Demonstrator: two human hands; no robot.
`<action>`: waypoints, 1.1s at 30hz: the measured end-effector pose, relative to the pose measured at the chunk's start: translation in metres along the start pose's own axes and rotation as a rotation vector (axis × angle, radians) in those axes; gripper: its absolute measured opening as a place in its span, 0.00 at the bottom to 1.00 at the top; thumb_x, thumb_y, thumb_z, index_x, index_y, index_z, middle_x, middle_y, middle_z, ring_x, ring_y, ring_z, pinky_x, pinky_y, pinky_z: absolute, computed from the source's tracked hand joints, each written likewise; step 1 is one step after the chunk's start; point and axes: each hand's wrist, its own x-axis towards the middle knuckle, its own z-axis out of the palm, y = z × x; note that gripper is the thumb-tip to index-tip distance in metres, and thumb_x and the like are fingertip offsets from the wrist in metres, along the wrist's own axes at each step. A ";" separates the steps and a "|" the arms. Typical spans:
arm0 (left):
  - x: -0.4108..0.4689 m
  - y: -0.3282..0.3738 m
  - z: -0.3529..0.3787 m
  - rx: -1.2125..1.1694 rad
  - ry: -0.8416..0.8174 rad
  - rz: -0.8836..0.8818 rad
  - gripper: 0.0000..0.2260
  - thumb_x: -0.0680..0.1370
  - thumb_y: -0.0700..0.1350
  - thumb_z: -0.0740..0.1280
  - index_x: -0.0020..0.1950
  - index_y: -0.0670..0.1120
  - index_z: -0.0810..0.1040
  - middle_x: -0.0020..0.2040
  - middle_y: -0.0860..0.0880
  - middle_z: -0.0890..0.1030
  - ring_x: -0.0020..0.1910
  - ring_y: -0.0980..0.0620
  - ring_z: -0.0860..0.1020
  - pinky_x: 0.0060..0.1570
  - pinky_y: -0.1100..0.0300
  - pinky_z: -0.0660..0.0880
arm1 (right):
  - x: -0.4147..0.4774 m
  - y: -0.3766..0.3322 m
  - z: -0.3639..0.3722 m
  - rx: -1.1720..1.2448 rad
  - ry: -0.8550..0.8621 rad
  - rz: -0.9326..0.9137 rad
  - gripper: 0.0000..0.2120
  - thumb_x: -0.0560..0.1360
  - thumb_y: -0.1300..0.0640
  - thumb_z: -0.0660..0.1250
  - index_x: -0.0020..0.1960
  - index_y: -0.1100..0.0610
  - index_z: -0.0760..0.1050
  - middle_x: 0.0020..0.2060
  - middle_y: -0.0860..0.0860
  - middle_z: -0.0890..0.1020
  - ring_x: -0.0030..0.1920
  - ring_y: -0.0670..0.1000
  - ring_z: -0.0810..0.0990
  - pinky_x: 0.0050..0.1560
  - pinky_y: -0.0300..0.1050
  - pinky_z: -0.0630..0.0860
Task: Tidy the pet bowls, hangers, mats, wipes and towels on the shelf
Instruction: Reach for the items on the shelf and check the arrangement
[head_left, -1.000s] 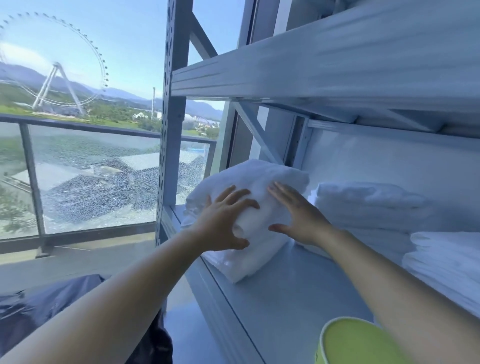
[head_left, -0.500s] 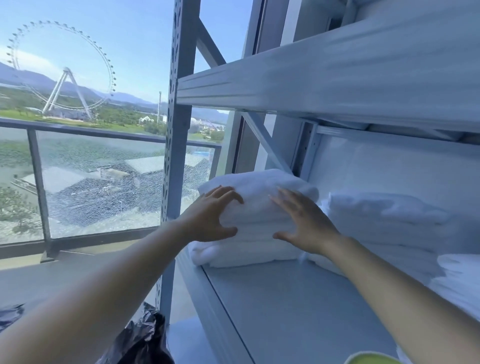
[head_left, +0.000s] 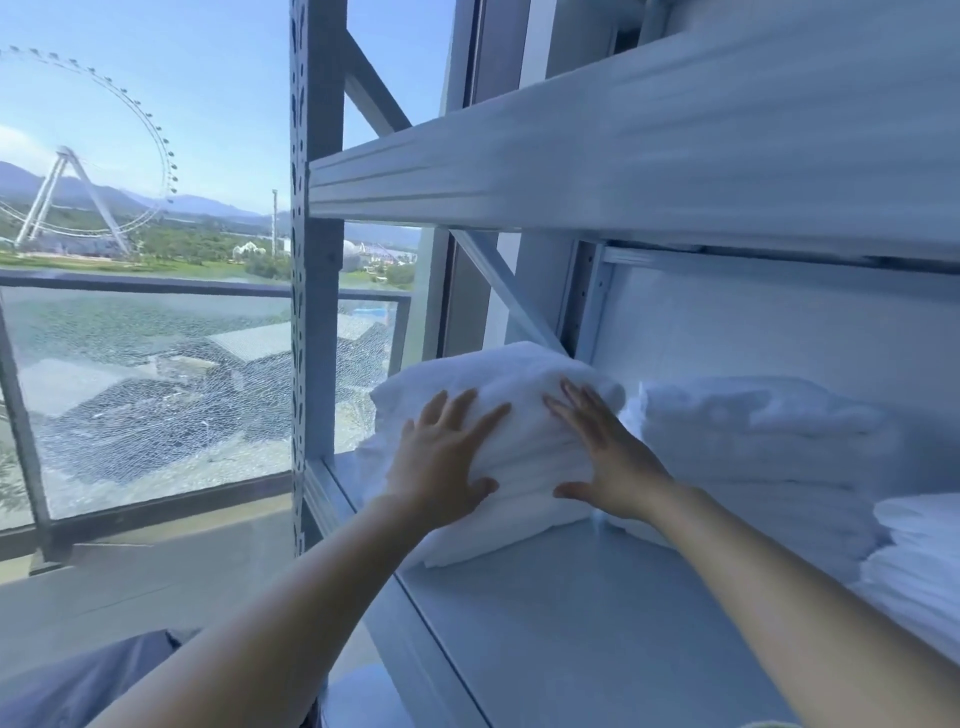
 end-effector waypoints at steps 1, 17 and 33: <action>0.001 0.000 0.001 -0.001 0.001 0.001 0.37 0.72 0.61 0.65 0.75 0.63 0.47 0.77 0.50 0.50 0.75 0.43 0.48 0.69 0.44 0.59 | -0.001 -0.001 -0.001 0.016 0.001 0.009 0.47 0.69 0.47 0.73 0.75 0.40 0.43 0.71 0.34 0.36 0.74 0.40 0.36 0.72 0.40 0.49; 0.033 0.096 -0.004 -0.378 0.241 0.213 0.21 0.73 0.55 0.67 0.66 0.55 0.70 0.67 0.52 0.71 0.65 0.48 0.69 0.65 0.50 0.66 | -0.064 0.020 -0.055 -0.159 0.115 0.329 0.38 0.74 0.47 0.67 0.76 0.47 0.50 0.76 0.44 0.47 0.76 0.46 0.49 0.68 0.46 0.65; 0.072 0.137 0.016 -0.455 0.052 0.316 0.26 0.76 0.52 0.64 0.72 0.55 0.61 0.70 0.54 0.64 0.63 0.53 0.70 0.44 0.55 0.77 | -0.073 0.039 -0.070 -0.247 -0.023 0.547 0.39 0.75 0.48 0.67 0.76 0.50 0.47 0.76 0.45 0.44 0.76 0.50 0.49 0.68 0.52 0.66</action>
